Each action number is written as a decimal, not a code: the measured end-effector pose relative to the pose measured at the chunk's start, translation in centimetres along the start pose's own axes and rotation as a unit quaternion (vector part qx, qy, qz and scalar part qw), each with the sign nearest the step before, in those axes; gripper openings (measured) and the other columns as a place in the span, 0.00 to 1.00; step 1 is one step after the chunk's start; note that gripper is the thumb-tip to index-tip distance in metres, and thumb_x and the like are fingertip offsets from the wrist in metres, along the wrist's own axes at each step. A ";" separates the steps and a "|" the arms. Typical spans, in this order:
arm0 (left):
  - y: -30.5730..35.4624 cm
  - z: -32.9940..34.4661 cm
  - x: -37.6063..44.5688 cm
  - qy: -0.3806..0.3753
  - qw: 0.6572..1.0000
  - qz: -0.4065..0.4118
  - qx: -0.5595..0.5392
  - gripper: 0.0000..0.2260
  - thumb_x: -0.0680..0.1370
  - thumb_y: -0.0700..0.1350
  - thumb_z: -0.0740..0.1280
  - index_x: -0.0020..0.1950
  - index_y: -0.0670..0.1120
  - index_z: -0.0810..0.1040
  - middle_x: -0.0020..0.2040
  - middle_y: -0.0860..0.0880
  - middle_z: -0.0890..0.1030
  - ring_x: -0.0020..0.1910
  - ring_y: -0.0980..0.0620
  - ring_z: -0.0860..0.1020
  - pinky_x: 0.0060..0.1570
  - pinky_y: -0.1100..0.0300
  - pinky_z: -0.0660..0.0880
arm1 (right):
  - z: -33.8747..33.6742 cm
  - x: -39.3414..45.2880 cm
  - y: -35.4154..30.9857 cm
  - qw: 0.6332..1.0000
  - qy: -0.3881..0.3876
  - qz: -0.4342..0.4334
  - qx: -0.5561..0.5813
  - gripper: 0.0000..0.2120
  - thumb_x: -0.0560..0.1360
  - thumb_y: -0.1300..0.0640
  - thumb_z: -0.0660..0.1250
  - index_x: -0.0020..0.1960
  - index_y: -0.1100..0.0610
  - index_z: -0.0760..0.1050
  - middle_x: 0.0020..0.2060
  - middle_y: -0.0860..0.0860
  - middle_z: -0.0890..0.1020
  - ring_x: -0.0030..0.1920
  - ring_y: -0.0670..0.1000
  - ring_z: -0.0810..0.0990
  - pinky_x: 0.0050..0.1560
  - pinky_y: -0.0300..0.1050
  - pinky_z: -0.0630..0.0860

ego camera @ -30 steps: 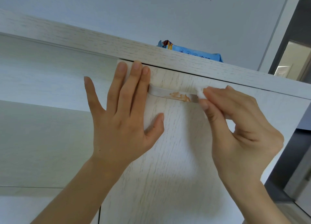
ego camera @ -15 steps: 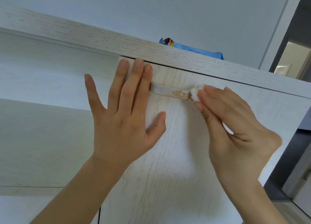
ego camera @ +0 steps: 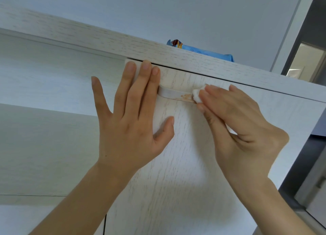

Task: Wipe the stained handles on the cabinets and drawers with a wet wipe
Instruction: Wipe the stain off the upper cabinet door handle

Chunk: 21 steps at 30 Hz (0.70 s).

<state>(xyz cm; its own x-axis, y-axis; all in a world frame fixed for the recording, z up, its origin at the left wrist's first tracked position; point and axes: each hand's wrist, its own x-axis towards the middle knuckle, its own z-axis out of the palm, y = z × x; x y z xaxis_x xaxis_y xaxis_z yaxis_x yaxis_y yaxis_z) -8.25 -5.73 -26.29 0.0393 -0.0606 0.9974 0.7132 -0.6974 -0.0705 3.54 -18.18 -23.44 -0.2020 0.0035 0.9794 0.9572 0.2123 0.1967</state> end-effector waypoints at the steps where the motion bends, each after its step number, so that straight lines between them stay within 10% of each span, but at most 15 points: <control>1: 0.0 0.0 0.0 0.001 1.000 0.002 0.002 0.30 0.78 0.55 0.59 0.74 0.38 0.61 0.73 0.42 0.62 0.73 0.43 0.60 0.68 0.32 0.51 | -0.1 0.1 0.1 1.000 -0.002 -0.010 0.001 0.10 0.74 0.63 0.71 0.55 0.61 0.77 0.53 0.52 0.80 0.55 0.47 0.80 0.63 0.48 0.74; 21: 0.1 0.1 0.0 0.009 1.000 -0.004 -0.007 0.30 0.78 0.55 0.60 0.73 0.37 0.62 0.72 0.42 0.63 0.73 0.43 0.61 0.70 0.34 0.51 | 0.3 0.1 -1.0 0.991 0.049 0.105 0.071 0.12 0.75 0.59 0.69 0.58 0.55 0.74 0.52 0.44 0.79 0.53 0.43 0.81 0.65 0.45 0.71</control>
<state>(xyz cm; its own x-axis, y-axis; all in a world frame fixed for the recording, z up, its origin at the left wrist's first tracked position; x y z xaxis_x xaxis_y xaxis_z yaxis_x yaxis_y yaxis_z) -8.15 -5.70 -26.33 0.0212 -0.0671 0.9975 0.7030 -0.7084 -0.0626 2.47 -18.07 -23.60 0.0259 -0.0317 0.9992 0.9359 0.3520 -0.0131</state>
